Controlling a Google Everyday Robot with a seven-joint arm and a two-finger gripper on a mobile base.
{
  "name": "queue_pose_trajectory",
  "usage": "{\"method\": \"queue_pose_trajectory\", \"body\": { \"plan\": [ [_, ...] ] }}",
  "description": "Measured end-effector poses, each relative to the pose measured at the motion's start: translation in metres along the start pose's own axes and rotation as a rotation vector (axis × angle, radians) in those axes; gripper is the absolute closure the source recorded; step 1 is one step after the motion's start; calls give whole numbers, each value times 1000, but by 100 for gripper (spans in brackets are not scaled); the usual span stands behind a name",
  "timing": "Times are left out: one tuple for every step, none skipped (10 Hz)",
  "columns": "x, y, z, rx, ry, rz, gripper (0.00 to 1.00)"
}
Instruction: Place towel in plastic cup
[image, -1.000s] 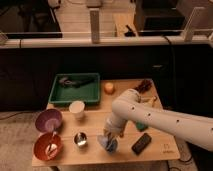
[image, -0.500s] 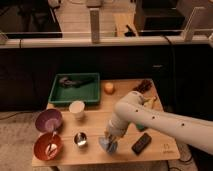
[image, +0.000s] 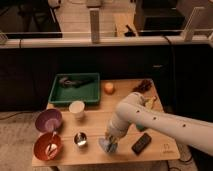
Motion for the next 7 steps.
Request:
{"method": "queue_pose_trajectory", "body": {
  "plan": [
    [-5, 4, 1, -3, -1, 1, 25],
    [-14, 8, 1, -6, 0, 0, 20],
    [-18, 11, 0, -8, 3, 0, 20],
    [-21, 11, 1, -12, 5, -2, 20],
    [-27, 10, 2, -19, 8, -7, 20],
    [-28, 10, 2, -16, 8, 0, 20],
    [-28, 9, 2, -9, 9, 8, 20]
  ]
}}
